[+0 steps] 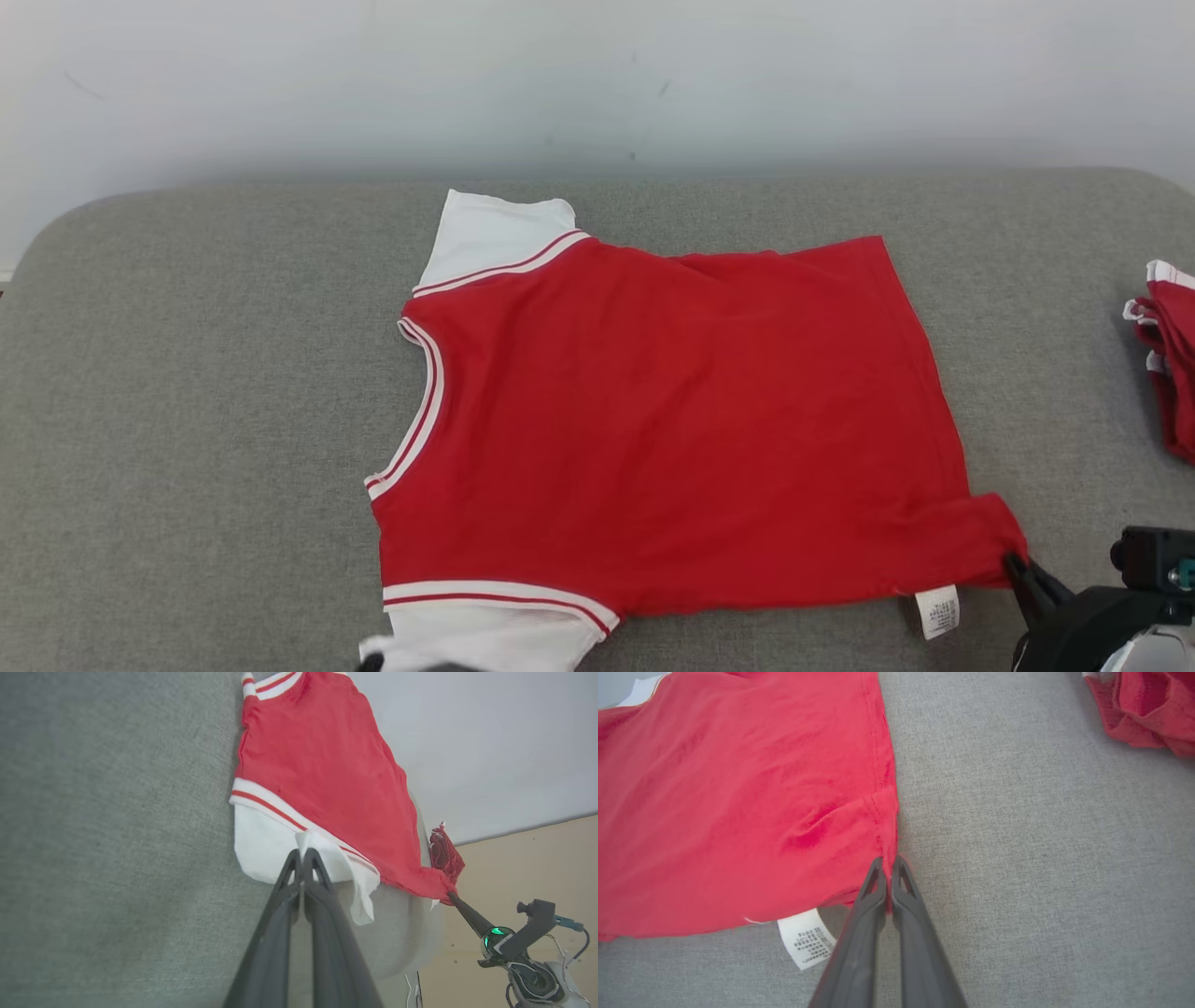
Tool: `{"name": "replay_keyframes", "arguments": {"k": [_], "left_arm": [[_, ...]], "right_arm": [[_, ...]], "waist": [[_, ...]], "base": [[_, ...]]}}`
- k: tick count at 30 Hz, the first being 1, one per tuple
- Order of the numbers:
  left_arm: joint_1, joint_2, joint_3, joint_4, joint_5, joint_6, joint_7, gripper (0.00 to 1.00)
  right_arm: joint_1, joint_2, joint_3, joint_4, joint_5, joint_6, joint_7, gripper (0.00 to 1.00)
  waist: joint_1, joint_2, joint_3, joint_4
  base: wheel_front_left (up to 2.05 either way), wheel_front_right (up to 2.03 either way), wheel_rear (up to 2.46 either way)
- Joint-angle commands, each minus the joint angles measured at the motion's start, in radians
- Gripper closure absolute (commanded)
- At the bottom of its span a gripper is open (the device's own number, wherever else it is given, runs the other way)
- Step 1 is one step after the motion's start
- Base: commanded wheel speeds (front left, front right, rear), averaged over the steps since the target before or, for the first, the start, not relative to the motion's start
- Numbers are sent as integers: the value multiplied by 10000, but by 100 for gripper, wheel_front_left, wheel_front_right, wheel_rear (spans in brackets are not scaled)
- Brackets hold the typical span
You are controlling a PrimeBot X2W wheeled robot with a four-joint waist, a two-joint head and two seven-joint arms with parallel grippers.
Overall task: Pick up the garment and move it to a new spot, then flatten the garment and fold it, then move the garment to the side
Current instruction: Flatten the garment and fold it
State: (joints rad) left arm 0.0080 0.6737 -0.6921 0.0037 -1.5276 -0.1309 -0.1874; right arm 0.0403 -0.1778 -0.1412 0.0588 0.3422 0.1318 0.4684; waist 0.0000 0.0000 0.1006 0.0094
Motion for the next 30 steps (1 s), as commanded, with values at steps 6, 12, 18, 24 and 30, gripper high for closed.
{"name": "replay_keyframes", "arguments": {"k": [6,12,18,24,30], "left_arm": [[-1081,-233,161,385,1174,12,-407,100],[-2436,-816,-173,1257,2579,227,-495,100],[-3402,-1348,-255,1685,3664,516,-630,100],[-4345,-1677,30,1959,4935,859,-764,100],[-5255,-2075,218,2290,5946,1019,-779,100]], "right_arm": [[-565,-131,170,-25,68,-28,-535,100],[-1116,-153,231,115,-19,-28,-1061,100],[-1580,41,117,126,-265,-28,-1462,100],[-2013,227,-135,62,-562,-28,-1755,100],[-2418,365,-189,131,-815,-28,-1889,100]], "waist": [[0,0,154,62],[0,0,419,184],[0,0,760,287],[0,0,1246,376],[0,0,1796,357]], "base": [[0,0,0],[0,0,0],[0,0,0],[0,0,0],[0,0,0]]}}
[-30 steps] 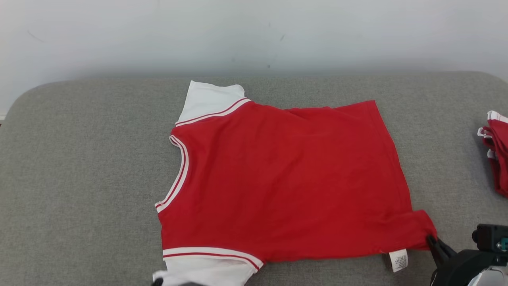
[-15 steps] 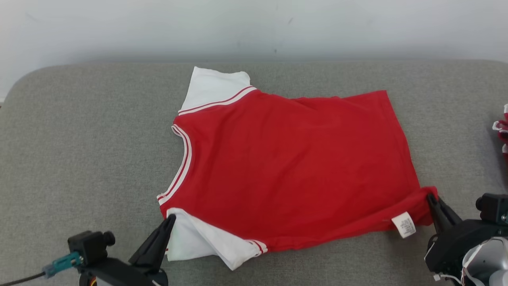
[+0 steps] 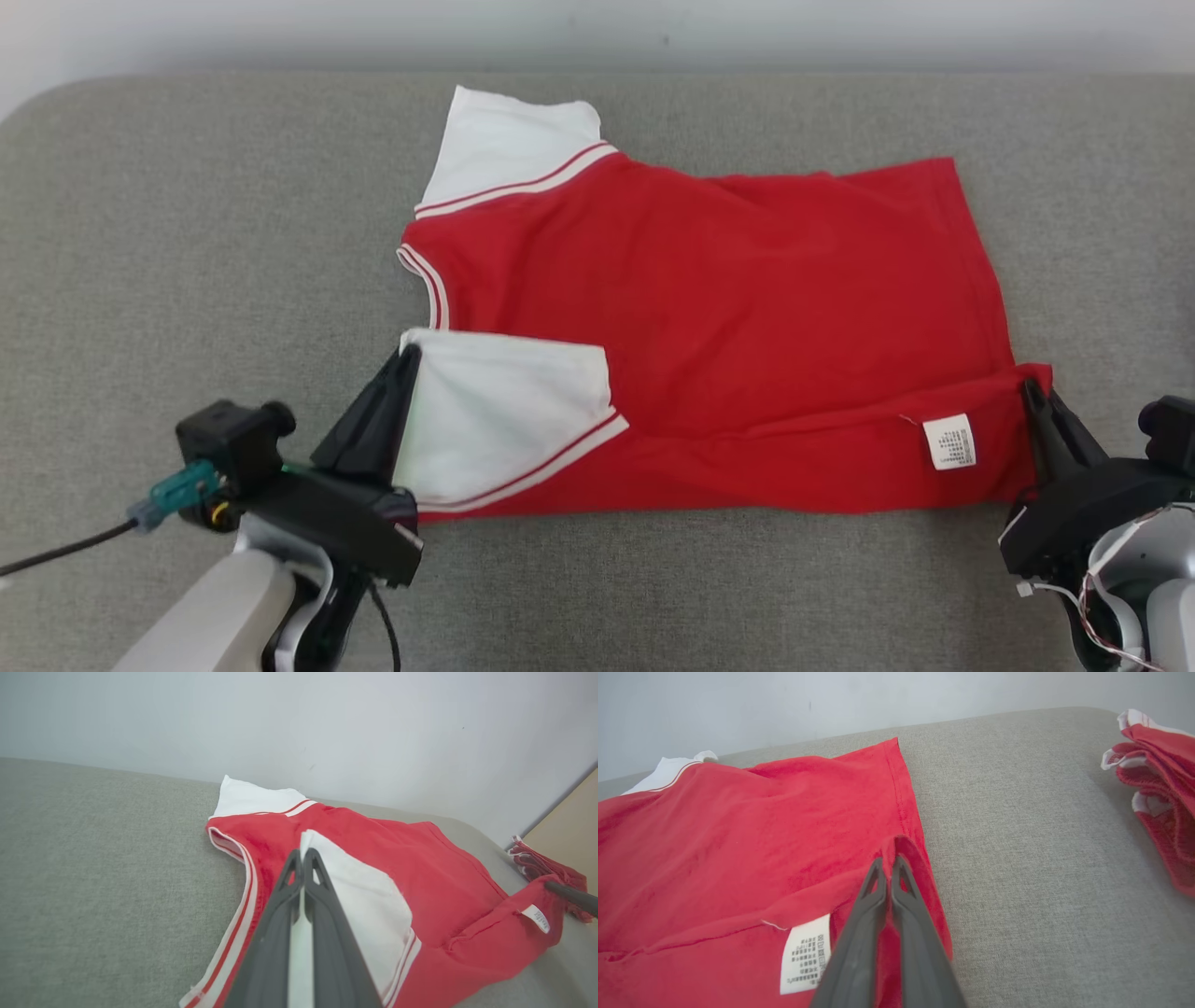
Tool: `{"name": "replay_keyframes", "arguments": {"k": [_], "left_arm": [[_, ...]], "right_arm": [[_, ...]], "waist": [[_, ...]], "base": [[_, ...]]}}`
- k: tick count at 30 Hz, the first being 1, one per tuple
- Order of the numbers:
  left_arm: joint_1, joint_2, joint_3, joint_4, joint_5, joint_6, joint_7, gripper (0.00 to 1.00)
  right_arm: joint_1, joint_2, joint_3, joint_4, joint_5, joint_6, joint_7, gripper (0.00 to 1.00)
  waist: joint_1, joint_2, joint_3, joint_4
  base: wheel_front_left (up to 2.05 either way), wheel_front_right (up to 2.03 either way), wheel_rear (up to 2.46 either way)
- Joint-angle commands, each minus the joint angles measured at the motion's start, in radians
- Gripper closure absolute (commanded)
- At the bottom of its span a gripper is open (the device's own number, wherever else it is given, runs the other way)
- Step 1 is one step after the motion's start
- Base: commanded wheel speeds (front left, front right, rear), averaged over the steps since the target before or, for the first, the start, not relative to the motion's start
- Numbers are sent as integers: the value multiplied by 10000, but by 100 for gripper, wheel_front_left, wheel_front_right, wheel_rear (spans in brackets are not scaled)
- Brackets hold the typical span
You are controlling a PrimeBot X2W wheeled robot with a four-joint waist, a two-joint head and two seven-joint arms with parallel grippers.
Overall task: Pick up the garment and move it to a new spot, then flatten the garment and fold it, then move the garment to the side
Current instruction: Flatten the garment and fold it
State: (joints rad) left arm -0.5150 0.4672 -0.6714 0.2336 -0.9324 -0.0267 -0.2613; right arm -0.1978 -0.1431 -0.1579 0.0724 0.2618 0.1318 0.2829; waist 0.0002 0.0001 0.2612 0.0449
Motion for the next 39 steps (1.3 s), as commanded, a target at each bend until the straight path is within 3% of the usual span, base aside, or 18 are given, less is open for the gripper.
{"name": "replay_keyframes", "arguments": {"k": [1,14,22,35,36,37,38,39], "left_arm": [[-160,-67,26,63,142,-16,-36,100],[-719,-533,779,498,1211,-251,-39,100],[-1018,-755,758,1087,1576,-358,-40,100],[-1705,-1143,1068,2114,2445,-175,-41,100],[-1746,-1169,1098,2179,2567,-110,-41,100],[-1715,-1203,1047,2319,2652,-94,-41,12],[-1700,-1221,959,2469,2808,-99,-40,0],[-1731,-1233,952,2556,2940,-51,-41,0]], "right_arm": [[-87,49,-14,15,-50,-28,-56,100],[-337,335,-356,154,-246,-28,-807,100],[-450,446,-552,378,-395,-28,-1010,100],[-916,707,-607,1054,-801,-28,-1384,100],[-967,713,-617,1130,-827,-28,-1435,53],[-1003,734,-652,1240,-813,-28,-1387,0],[-1038,747,-606,1313,-826,-28,-1381,0],[-1082,760,-557,1381,-842,-28,-1410,0]], "waist": [[-2,-1,248,-7],[-2,-1,521,-147],[-2,-1,577,-193],[-2,-1,687,-302],[-2,-1,686,-312],[-2,-1,676,-325],[-2,-1,659,-335],[-2,-1,635,-347]], "base": [[0,0,0],[0,0,0],[0,0,0],[0,0,0],[0,0,0],[0,0,0],[0,0,0],[0,0,0]]}}
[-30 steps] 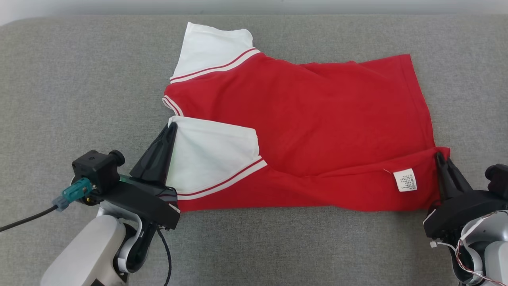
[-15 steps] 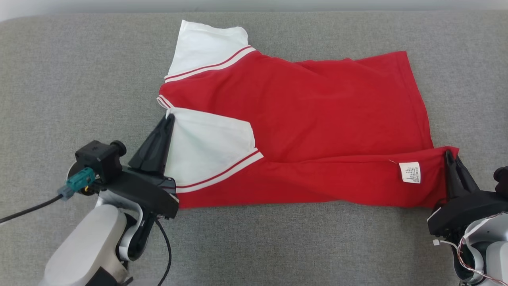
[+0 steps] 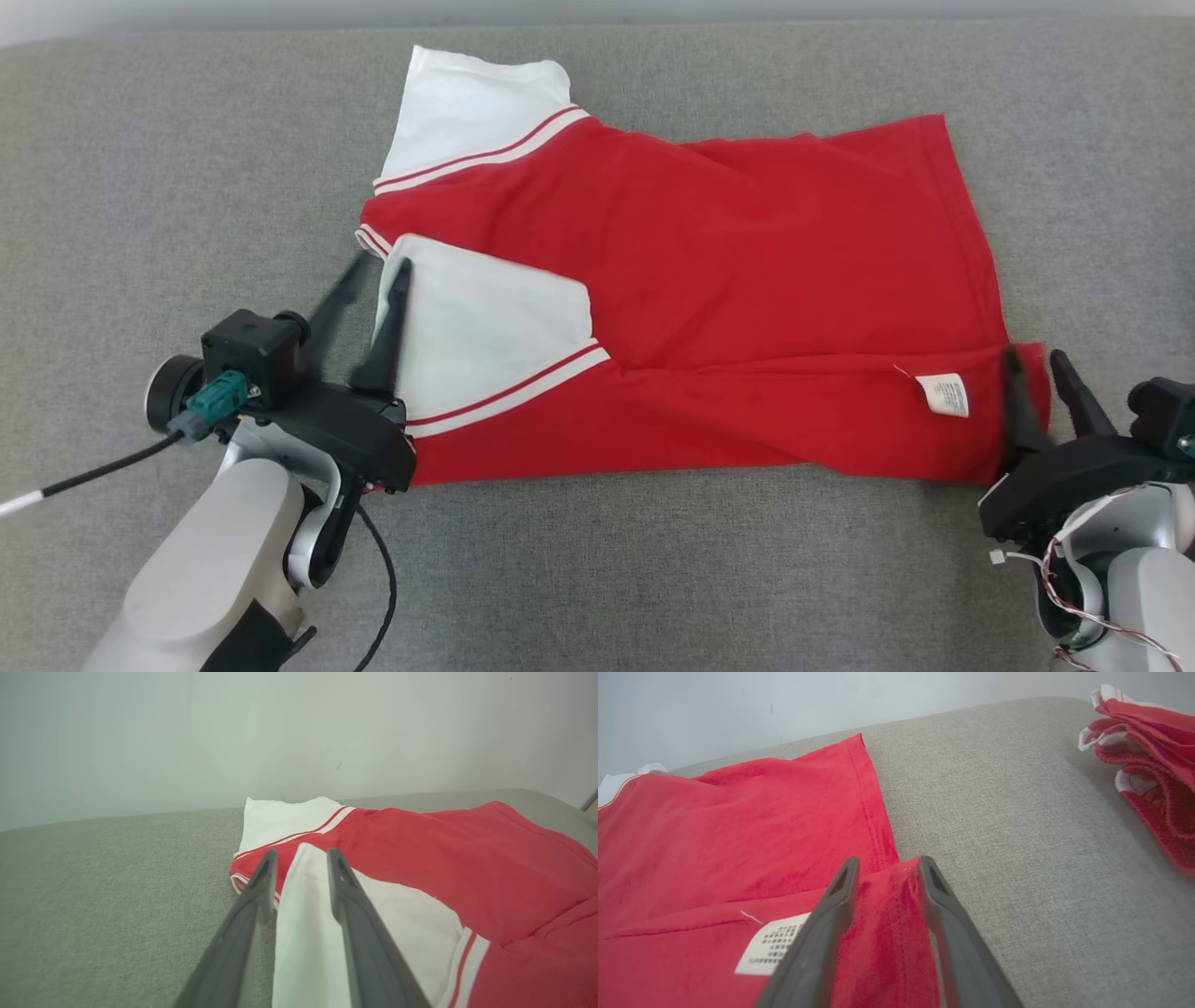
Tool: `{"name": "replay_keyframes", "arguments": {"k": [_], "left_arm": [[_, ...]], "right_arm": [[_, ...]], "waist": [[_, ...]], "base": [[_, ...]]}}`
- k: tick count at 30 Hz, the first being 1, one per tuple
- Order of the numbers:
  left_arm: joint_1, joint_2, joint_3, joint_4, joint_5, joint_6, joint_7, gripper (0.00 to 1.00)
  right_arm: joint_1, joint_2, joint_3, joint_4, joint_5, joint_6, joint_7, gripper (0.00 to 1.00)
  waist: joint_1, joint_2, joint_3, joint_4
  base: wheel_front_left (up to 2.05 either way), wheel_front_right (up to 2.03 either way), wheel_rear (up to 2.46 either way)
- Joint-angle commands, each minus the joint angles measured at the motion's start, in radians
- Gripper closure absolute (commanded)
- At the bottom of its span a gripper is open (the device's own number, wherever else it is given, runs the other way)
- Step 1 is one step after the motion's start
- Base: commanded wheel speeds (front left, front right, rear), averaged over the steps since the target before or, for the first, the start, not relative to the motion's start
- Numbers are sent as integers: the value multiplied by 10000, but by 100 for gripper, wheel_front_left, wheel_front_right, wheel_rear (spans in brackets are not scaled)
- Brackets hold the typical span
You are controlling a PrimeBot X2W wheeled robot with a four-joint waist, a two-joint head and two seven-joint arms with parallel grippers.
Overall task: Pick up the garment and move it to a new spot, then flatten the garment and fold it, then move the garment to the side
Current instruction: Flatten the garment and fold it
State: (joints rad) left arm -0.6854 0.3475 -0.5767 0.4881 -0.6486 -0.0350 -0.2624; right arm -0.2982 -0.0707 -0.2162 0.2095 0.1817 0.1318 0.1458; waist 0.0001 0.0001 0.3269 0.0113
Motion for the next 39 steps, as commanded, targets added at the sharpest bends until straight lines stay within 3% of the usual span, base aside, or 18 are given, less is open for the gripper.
{"name": "replay_keyframes", "arguments": {"k": [1,15,22,39], "left_arm": [[-18,-46,-1,155,200,94,-28,0],[1788,151,400,196,1491,664,-29,0],[3106,187,468,-92,1428,918,-30,0],[3016,-551,542,659,800,1340,538,0]], "right_arm": [[-118,40,61,62,-61,-28,-50,0],[1063,-127,-259,-626,29,-28,482,0],[1677,21,-413,-1229,-162,-28,875,0],[1120,168,-584,253,-704,-28,1263,0]], "waist": [[-1,-1,-59,-20],[-1,-1,-1309,229],[-1,-1,-1670,223],[-1,-1,-1206,236]], "base": [[0,0,0],[0,0,0],[0,0,0],[0,0,0]]}}
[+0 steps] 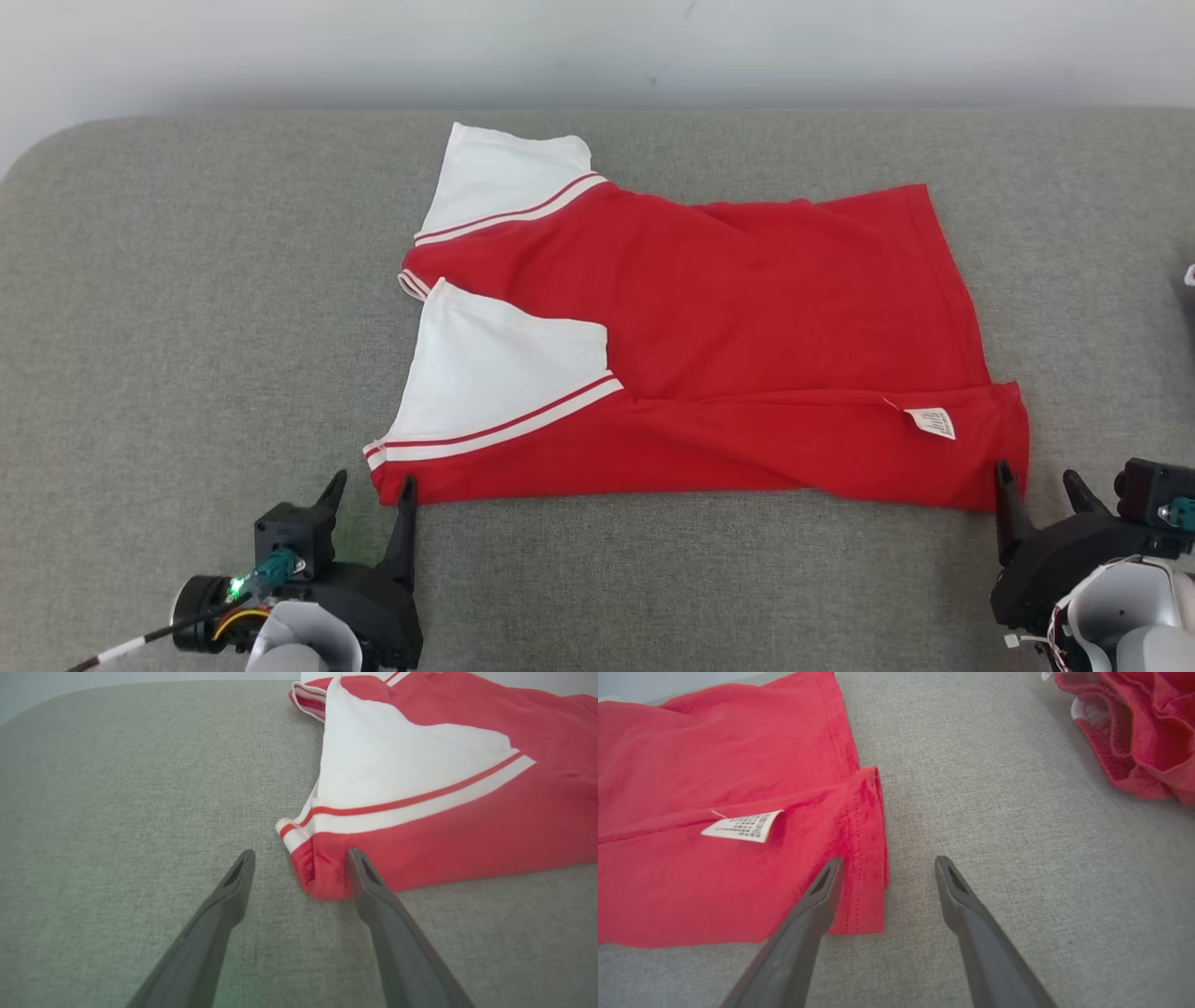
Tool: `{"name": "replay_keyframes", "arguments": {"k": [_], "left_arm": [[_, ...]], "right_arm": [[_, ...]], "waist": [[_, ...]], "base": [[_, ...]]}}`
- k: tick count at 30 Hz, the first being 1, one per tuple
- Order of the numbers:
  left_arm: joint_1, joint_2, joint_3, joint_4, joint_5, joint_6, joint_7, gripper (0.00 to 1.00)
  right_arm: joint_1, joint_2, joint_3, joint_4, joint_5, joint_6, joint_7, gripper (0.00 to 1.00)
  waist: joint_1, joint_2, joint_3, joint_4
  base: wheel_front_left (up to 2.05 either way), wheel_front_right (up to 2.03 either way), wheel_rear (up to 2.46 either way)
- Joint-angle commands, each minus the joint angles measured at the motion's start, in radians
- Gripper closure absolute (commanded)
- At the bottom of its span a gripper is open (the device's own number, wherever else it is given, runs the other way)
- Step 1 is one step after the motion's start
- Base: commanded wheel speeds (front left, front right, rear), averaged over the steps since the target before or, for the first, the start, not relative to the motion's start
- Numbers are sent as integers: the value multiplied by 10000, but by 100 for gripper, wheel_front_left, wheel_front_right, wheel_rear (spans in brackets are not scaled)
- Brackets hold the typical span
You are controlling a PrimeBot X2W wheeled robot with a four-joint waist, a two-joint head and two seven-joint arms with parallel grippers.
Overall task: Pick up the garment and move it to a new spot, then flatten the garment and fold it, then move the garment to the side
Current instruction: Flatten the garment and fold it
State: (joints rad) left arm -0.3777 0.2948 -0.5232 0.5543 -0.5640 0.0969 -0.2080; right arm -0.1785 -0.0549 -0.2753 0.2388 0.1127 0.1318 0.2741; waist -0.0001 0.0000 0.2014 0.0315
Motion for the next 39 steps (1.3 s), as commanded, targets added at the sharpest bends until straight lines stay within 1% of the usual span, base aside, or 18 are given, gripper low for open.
{"name": "replay_keyframes", "arguments": {"k": [1,5,11,12,13,14,15,16,17,19,24,29,33,39], "left_arm": [[-119,-54,10,45,-62,36,42,0],[-410,-157,94,224,-212,116,199,0],[-754,-407,-146,507,-308,-237,557,0],[-783,-440,-176,529,-341,-280,601,5],[-820,-465,-204,553,-352,-341,611,50],[-855,-474,-229,574,-346,-373,601,76],[-881,-510,-264,576,-343,-425,579,100],[-886,-535,-287,586,-358,-443,575,100],[-892,-525,-303,606,-359,-480,570,100],[-906,-518,-328,616,-363,-526,536,100],[-711,-450,-323,518,-466,-590,401,100],[-329,-291,-311,231,-569,-524,432,100],[128,-85,-368,-202,-583,-426,485,100],[1046,325,-398,-1210,-556,-38,576,100]], "right_arm": [[-124,11,16,33,-40,-28,17,0],[-262,-9,121,309,-72,-28,143,0],[-617,2,238,714,-310,-28,550,0],[-667,7,229,756,-339,-28,573,0],[-698,10,248,794,-327,-28,616,0],[-716,12,284,853,-331,-28,679,0],[-738,1,349,895,-337,-27,744,0],[-773,-3,395,925,-328,-27,778,53],[-789,3,462,948,-338,-27,813,100],[-744,8,554,930,-342,-27,904,100],[-487,-163,464,478,-128,-28,591,100],[-96,-127,258,-127,75,-28,489,100],[357,-86,200,-654,298,-28,639,100],[1226,-20,72,-1542,499,-28,900,100]], "waist": [[1,0,95,50],[1,0,303,94],[1,0,564,105],[1,0,590,115],[1,0,617,127],[1,0,634,138],[1,0,647,151],[1,0,654,165],[1,0,656,176],[1,0,644,195],[1,0,425,229],[1,0,-5,161],[1,0,-337,81],[1,0,-687,-55]], "base": [[0,0,0],[0,0,0],[0,0,0],[0,0,0],[0,0,0],[0,0,0],[0,0,0],[0,0,0],[0,0,0],[0,0,0],[0,0,0],[0,0,0],[0,0,0],[0,0,0]]}}
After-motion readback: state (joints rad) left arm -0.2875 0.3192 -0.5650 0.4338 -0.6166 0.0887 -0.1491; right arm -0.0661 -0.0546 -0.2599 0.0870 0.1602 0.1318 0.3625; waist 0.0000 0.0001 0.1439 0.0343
